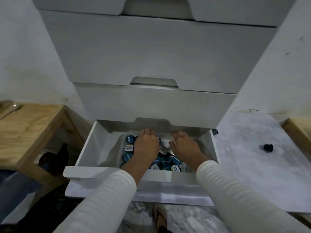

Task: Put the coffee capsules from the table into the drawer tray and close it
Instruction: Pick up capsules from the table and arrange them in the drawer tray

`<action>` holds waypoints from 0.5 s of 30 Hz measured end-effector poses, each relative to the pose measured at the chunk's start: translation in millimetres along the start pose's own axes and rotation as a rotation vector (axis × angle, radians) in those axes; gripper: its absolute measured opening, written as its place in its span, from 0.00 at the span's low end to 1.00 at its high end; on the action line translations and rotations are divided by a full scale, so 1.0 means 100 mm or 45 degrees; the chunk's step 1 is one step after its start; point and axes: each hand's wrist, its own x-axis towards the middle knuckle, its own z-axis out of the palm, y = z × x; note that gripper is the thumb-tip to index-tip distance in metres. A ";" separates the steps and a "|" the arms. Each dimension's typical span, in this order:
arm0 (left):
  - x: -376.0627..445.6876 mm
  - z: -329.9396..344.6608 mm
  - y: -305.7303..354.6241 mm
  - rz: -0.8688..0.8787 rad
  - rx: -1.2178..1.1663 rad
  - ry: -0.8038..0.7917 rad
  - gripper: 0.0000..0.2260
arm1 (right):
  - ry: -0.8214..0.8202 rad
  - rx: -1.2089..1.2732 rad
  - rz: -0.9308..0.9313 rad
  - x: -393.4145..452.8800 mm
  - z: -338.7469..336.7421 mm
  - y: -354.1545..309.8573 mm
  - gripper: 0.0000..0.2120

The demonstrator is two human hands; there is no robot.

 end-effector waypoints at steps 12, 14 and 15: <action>-0.14 -0.15 1.02 0.216 -0.118 0.292 0.16 | 0.522 -0.081 -0.080 -0.72 -0.50 0.54 0.17; -0.11 -0.18 1.28 0.232 -0.122 0.293 0.15 | 0.572 -0.067 -0.074 -0.78 -0.56 0.78 0.13; -0.07 -0.16 1.40 0.264 -0.146 0.284 0.15 | 0.595 -0.070 -0.065 -0.80 -0.58 0.91 0.11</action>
